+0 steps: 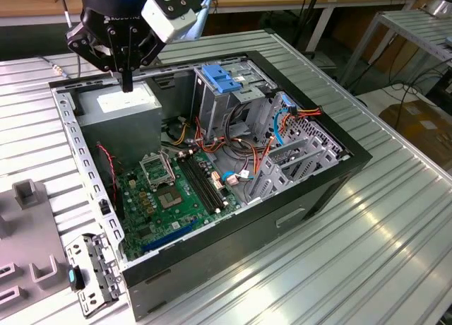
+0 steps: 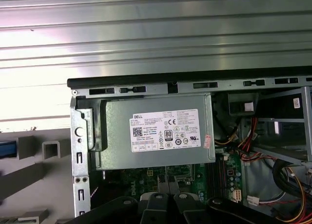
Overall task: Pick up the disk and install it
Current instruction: 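Reach for the disk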
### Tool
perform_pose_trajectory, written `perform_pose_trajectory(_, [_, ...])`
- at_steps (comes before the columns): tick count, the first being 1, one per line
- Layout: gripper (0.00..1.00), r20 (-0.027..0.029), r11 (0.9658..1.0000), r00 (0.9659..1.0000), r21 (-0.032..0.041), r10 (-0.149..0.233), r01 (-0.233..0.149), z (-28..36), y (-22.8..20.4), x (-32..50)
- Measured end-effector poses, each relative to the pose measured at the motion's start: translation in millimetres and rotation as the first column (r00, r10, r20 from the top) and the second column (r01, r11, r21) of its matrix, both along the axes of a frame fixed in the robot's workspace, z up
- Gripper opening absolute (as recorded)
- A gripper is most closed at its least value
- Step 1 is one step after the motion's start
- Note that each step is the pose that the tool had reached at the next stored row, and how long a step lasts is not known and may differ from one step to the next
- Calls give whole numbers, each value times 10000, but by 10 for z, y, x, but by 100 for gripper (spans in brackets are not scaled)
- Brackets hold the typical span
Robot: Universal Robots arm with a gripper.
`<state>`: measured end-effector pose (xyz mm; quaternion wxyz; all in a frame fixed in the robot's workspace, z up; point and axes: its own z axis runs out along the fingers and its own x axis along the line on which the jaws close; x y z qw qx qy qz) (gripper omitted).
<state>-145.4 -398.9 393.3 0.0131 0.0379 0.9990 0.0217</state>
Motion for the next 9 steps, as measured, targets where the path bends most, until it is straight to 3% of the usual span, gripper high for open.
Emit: perform_pose_trajectory(9, [11, 0, 10000, 10000, 1, -1, 1, 0, 0, -67])
